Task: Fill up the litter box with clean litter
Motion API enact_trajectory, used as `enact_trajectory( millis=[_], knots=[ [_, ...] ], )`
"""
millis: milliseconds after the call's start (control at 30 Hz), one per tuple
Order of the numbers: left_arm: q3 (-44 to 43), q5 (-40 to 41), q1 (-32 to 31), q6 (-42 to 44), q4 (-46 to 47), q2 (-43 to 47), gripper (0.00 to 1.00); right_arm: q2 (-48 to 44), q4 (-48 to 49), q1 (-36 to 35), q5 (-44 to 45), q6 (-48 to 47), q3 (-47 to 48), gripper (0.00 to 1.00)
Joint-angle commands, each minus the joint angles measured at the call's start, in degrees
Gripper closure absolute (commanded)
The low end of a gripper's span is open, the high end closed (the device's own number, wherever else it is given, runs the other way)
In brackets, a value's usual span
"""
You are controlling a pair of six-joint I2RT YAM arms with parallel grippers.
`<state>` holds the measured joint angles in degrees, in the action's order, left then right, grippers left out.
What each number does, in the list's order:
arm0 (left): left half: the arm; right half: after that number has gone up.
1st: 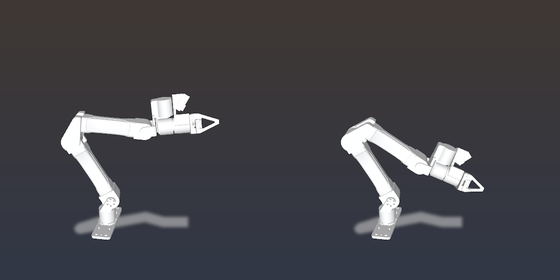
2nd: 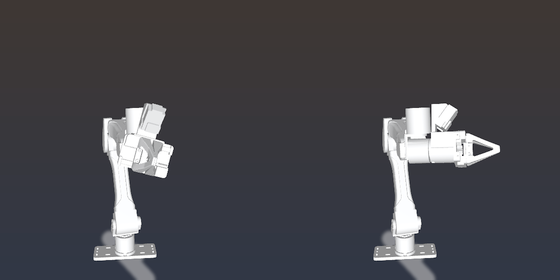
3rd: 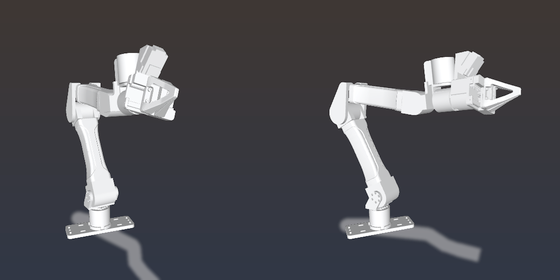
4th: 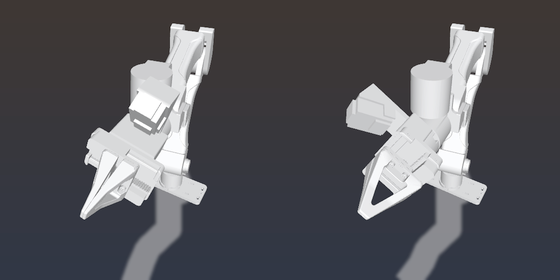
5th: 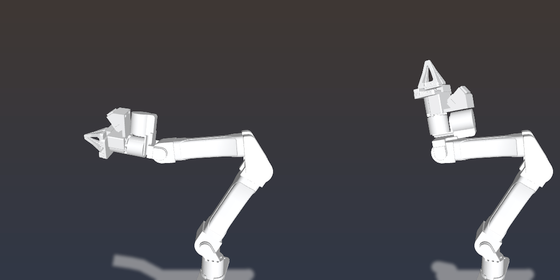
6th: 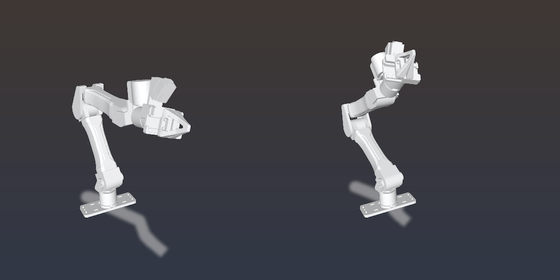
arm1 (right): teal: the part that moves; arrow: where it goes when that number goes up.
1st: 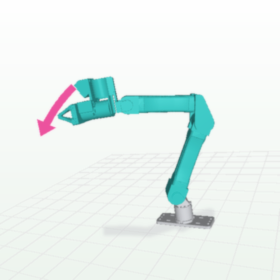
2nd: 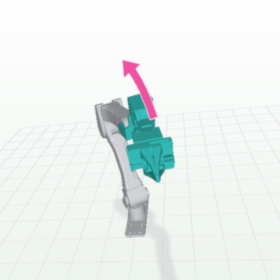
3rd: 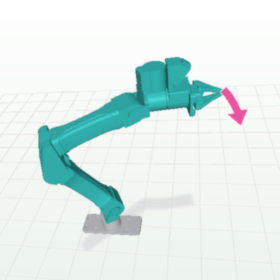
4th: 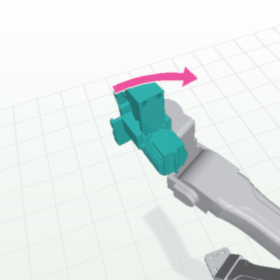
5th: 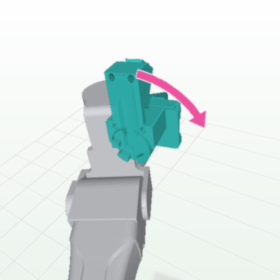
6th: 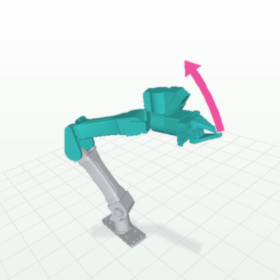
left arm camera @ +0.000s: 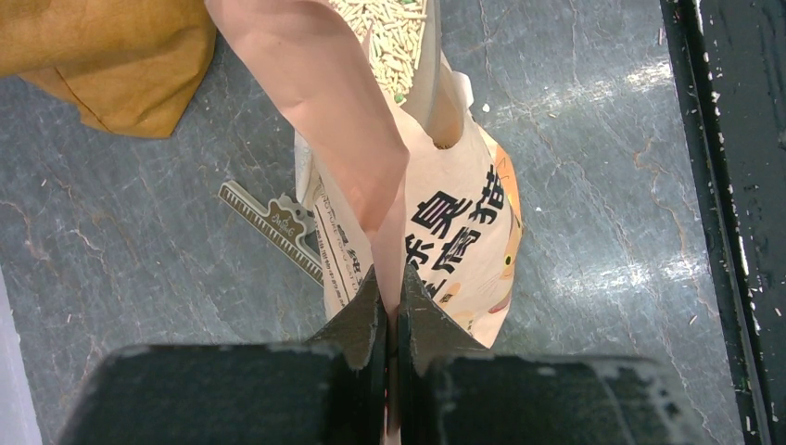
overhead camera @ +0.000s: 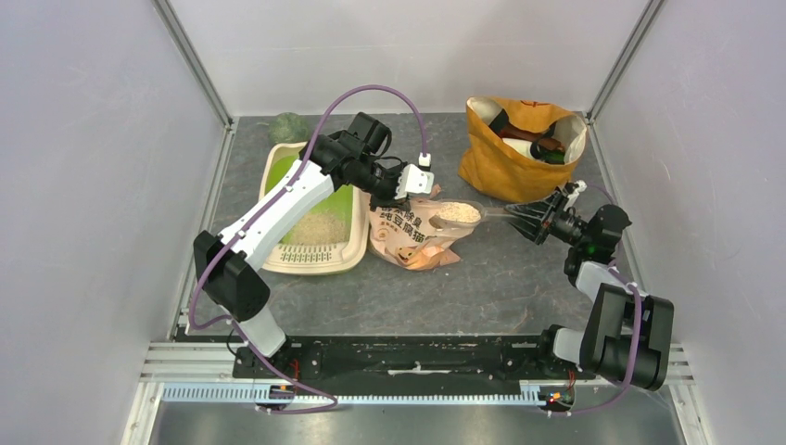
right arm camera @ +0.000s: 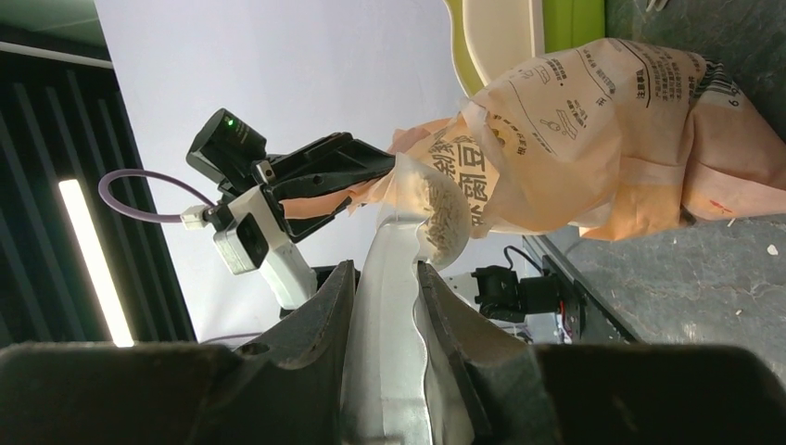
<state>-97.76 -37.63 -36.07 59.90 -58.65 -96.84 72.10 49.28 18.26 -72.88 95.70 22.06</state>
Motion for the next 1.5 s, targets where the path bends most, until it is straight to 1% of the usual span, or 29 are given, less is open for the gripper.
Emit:
enact_trajectory(
  millis=[0, 133, 500, 600, 700, 800, 833, 900, 933, 967, 1000, 1067, 1100, 1167, 1200, 1233, 1300, 1467],
  knots=[
    [0.2, -0.2, 0.4, -0.4, -2.3, 2.0, 0.98, -0.9, 2.8, 2.3, -3.6, 1.9, 1.7, 1.00],
    [0.4, -0.5, 0.7, -0.2, -2.3, 2.0, 0.98, -0.9, 3.7, 5.2, -5.9, 3.7, 2.4, 1.00],
    [0.3, -0.5, 1.0, -0.3, -2.3, 1.9, 0.98, -0.6, 14.5, 10.4, -9.3, 14.9, 4.6, 1.00],
    [0.1, -0.5, 1.1, -0.3, -2.3, 1.8, 0.98, -0.6, 14.5, 11.9, -10.1, 15.8, 7.3, 1.00],
    [0.0, -0.6, 1.1, -0.1, -2.3, 2.0, 0.98, 0.1, 14.0, 12.1, -8.7, 16.3, 11.6, 1.00],
    [0.0, -0.7, 1.1, 0.1, -2.3, 2.3, 0.97, 0.3, 9.6, 12.0, -7.3, 15.1, 15.9, 1.00],
    [-0.1, -0.6, 1.1, 0.1, -2.3, 2.3, 0.93, 0.2, 7.1, 11.9, -6.9, 13.8, 16.9, 1.00],
    [-0.2, -0.3, 1.1, 0.2, -2.3, 2.6, 0.74, -0.4, -0.4, 10.7, -5.9, 10.4, 18.4, 1.00],
    [-0.2, -0.2, 1.1, 0.2, -2.3, 2.6, 0.62, -0.5, -1.2, 10.1, -5.2, 10.0, 19.0, 1.00],
    [-0.2, -0.1, 1.1, 0.0, -2.3, 2.8, 0.55, -0.6, -2.0, 9.3, -4.7, 9.9, 19.5, 1.00],
    [-0.2, 0.1, 1.1, -0.1, -2.3, 2.9, 0.49, -0.6, -3.7, 8.5, -4.0, 9.1, 19.9, 1.00],
    [0.1, 0.6, 1.1, 0.0, -2.3, 3.3, 0.41, -0.2, -7.8, 6.9, -2.6, 8.1, 21.0, 1.00],
    [0.3, 0.9, 1.1, 0.0, -2.3, 3.5, 0.40, 0.1, -8.9, 6.2, -2.0, 7.9, 21.7, 1.00],
    [0.6, 1.7, 1.1, 0.0, -2.3, 4.1, 0.28, 0.4, -8.6, 5.2, -0.7, 8.4, 22.7, 1.00],
    [0.7, 2.0, 1.1, 0.0, -2.2, 4.5, 0.26, 0.5, -9.0, 4.9, -0.2, 8.5, 23.0, 1.00],
    [0.9, 2.3, 1.1, 0.1, -2.3, 5.0, 0.17, 0.6, -9.3, 4.3, 0.4, 8.6, 23.3, 1.00],
    [1.1, 2.6, 1.5, -0.9, -1.4, 6.1, 0.12, 0.7, -9.5, 3.2, 1.7, 8.7, 23.5, 1.00],
    [1.9, 2.8, 4.1, -6.0, 3.9, 10.3, 0.10, 1.3, -8.4, -0.1, 5.3, 9.3, 24.1, 1.00]
  ],
)
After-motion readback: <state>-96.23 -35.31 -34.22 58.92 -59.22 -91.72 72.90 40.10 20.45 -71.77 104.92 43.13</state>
